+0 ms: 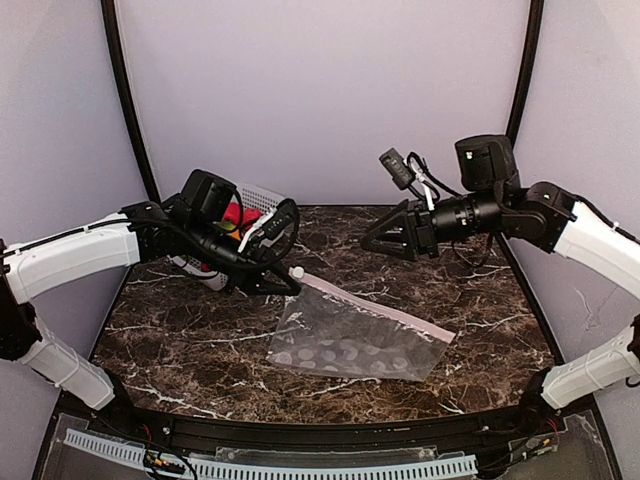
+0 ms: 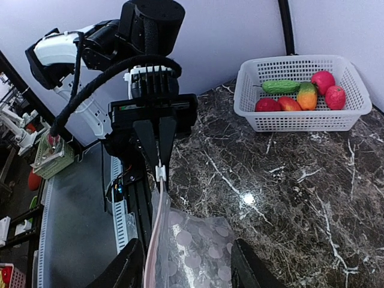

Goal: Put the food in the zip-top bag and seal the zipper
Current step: Pass from the right arm to the left, then hold the zipper from the zipper food storage bag.

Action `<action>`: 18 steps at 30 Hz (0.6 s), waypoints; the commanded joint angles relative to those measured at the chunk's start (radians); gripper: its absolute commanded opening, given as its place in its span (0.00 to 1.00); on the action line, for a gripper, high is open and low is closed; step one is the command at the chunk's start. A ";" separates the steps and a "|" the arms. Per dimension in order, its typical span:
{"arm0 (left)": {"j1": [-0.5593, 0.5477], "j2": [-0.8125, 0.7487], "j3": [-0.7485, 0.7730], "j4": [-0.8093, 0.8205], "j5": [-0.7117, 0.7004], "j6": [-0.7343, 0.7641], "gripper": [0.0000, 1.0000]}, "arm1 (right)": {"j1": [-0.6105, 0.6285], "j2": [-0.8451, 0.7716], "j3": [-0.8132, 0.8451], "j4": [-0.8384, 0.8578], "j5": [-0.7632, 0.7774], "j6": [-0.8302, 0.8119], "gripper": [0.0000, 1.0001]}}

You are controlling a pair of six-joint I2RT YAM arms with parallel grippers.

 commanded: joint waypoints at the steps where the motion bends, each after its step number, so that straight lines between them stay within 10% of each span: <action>1: 0.006 -0.049 -0.035 0.046 0.020 -0.002 0.01 | 0.036 0.059 0.034 0.098 -0.097 0.003 0.48; 18: 0.005 -0.075 -0.058 0.074 0.004 -0.016 0.01 | 0.171 0.259 0.061 0.285 -0.089 0.065 0.31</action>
